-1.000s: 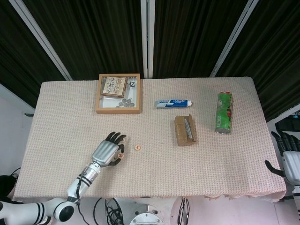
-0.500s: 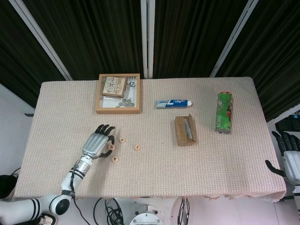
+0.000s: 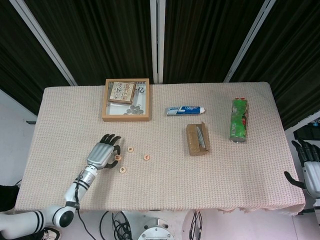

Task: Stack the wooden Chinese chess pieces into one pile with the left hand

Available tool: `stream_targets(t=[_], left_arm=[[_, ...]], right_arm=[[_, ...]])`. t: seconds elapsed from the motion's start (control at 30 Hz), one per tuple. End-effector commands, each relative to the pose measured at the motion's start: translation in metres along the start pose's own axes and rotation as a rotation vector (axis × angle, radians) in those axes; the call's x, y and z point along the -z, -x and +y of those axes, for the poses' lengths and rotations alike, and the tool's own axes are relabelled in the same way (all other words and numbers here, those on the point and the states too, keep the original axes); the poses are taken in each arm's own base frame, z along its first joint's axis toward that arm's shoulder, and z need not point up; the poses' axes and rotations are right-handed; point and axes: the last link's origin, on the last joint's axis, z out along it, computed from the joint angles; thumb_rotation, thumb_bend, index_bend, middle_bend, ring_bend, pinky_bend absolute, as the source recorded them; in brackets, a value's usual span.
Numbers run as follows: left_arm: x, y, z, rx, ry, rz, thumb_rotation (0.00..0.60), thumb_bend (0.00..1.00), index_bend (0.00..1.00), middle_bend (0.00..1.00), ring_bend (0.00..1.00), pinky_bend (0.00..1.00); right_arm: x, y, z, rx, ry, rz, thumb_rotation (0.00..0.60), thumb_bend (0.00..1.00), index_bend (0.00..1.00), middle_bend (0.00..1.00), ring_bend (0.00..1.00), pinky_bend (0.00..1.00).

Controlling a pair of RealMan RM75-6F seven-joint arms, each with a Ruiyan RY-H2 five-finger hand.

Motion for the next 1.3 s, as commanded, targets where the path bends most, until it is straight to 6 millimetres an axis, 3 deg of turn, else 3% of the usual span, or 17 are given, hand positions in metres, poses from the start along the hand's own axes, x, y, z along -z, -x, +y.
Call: stream_targets(t=[0.03, 0.93, 1.3], left_arm=[[0.0, 0.001, 0.0, 0.001, 0.0, -0.001, 0.6, 0.33, 0.52, 0.09, 0.0, 0.0], [0.003, 0.001, 0.0, -0.008, 0.005, 0.004, 0.6, 0.33, 0.36, 0.09, 0.0, 0.0], [0.001, -0.023, 0.025, -0.038, 0.067, 0.052, 0.6, 0.32, 0.31, 0.08, 0.0, 0.0]], right_arm=[[0.0, 0.0, 0.0, 0.001, -0.001, -0.001, 0.6, 0.2, 0.0, 0.0, 0.0, 0.0], [-0.001, 0.0, -0.002, 0.003, -0.003, -0.001, 0.6, 0.2, 0.0, 0.0, 0.0, 0.0], [-0.001, 0.001, -0.001, 0.004, 0.0, -0.001, 0.6, 0.2, 0.0, 0.0, 0.0, 0.0]])
